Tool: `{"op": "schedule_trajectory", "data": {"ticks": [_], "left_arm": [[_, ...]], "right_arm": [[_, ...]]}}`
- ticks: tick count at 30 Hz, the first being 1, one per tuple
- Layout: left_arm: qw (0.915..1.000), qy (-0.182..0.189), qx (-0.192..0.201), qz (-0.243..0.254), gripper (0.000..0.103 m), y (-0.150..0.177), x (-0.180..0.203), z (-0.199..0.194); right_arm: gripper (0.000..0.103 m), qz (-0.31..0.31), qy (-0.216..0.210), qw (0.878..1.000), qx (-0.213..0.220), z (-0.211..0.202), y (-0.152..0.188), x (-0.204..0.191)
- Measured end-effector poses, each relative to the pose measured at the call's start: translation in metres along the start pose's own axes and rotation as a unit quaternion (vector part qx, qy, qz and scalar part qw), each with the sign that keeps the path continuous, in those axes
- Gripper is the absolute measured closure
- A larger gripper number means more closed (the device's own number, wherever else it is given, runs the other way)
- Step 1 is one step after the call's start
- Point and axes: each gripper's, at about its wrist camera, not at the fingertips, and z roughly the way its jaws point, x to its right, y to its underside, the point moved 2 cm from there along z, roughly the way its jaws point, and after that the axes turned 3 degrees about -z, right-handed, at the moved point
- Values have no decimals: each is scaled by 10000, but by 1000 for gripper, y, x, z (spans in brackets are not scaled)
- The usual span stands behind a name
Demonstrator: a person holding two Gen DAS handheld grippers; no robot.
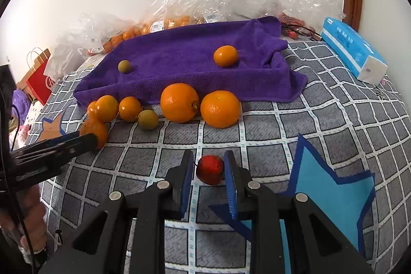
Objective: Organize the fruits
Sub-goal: 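Move left gripper to the large orange while right gripper approaches the red cherry tomato, then close left gripper on the large orange while right gripper closes on the cherry tomato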
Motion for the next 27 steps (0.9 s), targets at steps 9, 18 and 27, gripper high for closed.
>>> {"op": "schedule_trajectory", "data": {"ticks": [9,18,27], "left_arm": [[9996,-56,-95,-262,63,-6,-8,0],[9986,57,-68,-528,63,-11,-23,-28],[9976,136,137,-660,63,-30,-26,-67]], "right_arm": [[79,-4,-96,10000,8,-10,-5,-3],[79,87,-50,9999,55,-28,-21,-4],[79,175,23,9995,261,-51,-43,-5]]}}
